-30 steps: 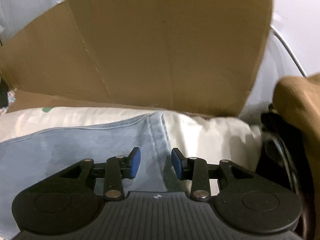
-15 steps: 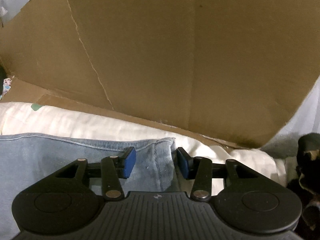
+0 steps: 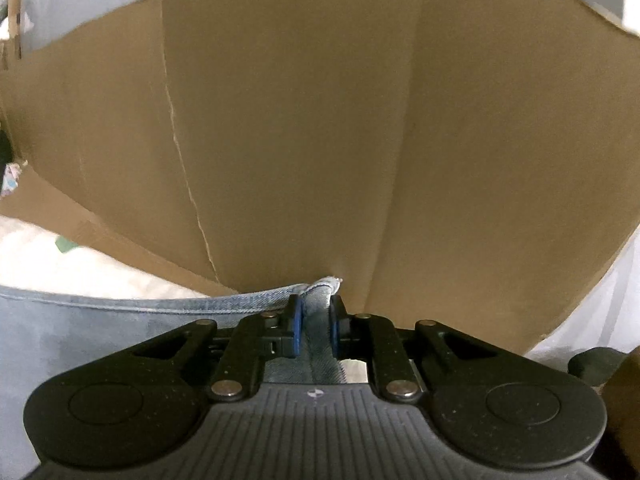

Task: Fold clothes

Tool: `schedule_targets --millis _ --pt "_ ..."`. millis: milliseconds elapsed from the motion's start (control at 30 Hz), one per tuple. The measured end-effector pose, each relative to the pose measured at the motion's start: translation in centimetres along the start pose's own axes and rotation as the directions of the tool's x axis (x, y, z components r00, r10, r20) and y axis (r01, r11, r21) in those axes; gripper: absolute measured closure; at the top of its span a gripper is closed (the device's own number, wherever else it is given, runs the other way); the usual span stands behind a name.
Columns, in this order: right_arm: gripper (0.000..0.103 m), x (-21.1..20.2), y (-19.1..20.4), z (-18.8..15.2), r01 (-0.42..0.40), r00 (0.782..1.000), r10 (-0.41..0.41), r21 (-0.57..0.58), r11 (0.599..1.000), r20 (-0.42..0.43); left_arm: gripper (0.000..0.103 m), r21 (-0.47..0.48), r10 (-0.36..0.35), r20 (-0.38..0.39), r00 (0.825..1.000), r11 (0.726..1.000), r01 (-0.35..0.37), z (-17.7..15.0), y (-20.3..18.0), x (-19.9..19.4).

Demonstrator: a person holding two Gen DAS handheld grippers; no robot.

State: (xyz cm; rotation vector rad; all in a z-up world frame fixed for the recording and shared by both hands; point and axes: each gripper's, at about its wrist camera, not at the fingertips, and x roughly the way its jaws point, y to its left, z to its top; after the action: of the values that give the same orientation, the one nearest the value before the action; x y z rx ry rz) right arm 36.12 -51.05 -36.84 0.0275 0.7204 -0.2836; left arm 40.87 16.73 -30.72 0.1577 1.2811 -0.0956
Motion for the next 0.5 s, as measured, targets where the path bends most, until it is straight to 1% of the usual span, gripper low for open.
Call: schedule_targets --millis 67,133,200,233,267,300,367,433,467,500 --pt "0.088 0.9 -0.3 -0.4 0.000 0.999 0.001 0.032 1.000 -0.038 0.012 -0.020 0.008 0.003 1.000 1.000 -0.008 0.1 1.0 0.8" --pt "0.083 0.4 0.0 -0.2 0.021 0.999 -0.019 0.056 0.998 -0.042 0.015 -0.034 0.024 0.001 1.000 0.999 -0.024 0.1 2.1 1.8" --pt "0.069 -0.2 0.2 -0.1 0.039 0.998 -0.036 0.075 0.996 -0.042 0.020 -0.049 0.047 -0.006 0.999 0.998 -0.047 0.1 3.1 2.6" --pt "0.066 -1.0 0.4 0.0 0.042 0.999 -0.040 0.074 0.996 -0.030 0.022 -0.058 0.059 -0.010 0.998 0.997 -0.059 0.2 3.6 3.0" --pt "0.062 -1.7 0.6 0.0 0.044 0.999 -0.043 0.072 0.996 -0.018 0.027 -0.066 0.071 -0.014 0.997 0.995 -0.071 0.2 4.1 3.5" --pt "0.062 -2.3 0.8 0.1 0.044 0.999 -0.043 0.072 0.996 -0.009 0.032 -0.075 0.073 -0.015 0.997 0.994 -0.074 0.3 4.5 3.8" --pt "0.062 -3.5 1.2 0.0 0.020 1.000 -0.020 0.087 0.996 -0.004 0.033 -0.086 0.061 0.002 0.998 0.994 -0.061 0.5 5.0 4.1" --pt "0.062 -4.6 1.6 -0.5 -0.016 1.000 0.016 0.117 0.993 -0.003 0.038 -0.091 0.052 0.019 0.998 0.995 -0.050 0.8 5.4 4.5" --pt "0.062 -5.2 1.8 -0.8 -0.037 0.999 0.038 0.132 0.991 -0.005 0.046 -0.091 0.050 0.021 0.999 0.995 -0.048 1.0 5.4 4.8" --pt "0.062 -5.6 2.2 -1.2 -0.059 0.998 0.061 0.134 0.989 -0.014 0.051 -0.090 0.048 0.023 0.999 0.995 -0.046 1.2 5.4 5.1"
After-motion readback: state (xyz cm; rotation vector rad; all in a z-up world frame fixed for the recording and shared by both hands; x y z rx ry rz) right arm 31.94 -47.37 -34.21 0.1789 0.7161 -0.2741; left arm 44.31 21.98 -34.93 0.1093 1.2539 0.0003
